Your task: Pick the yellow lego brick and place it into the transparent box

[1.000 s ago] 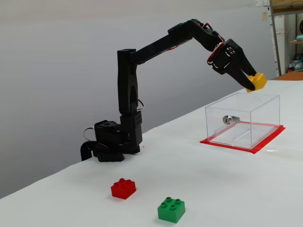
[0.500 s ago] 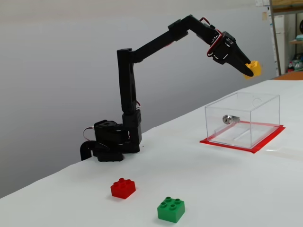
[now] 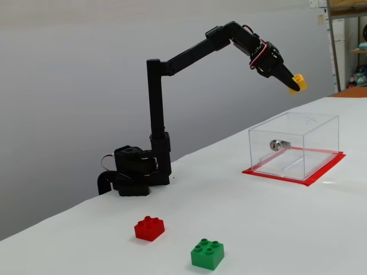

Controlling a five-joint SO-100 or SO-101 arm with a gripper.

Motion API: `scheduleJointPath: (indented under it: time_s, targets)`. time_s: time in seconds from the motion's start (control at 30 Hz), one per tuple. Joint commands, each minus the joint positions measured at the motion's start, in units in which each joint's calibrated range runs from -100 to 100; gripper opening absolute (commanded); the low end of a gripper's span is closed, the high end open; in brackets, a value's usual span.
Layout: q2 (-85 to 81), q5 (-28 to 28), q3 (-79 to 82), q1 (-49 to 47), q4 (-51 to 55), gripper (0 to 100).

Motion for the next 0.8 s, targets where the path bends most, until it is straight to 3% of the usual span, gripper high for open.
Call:
scheduleJointPath:
  time_s: [0.0,0.67,0.77]
  targets:
    - [-0.5,0.3,-2.5,-0.8,-0.6,16]
    - [0.6,0.2,-2.6,-0.4,-0.6,17]
    - [0.6,0.3,-2.6,-0.4,-0.6,24]
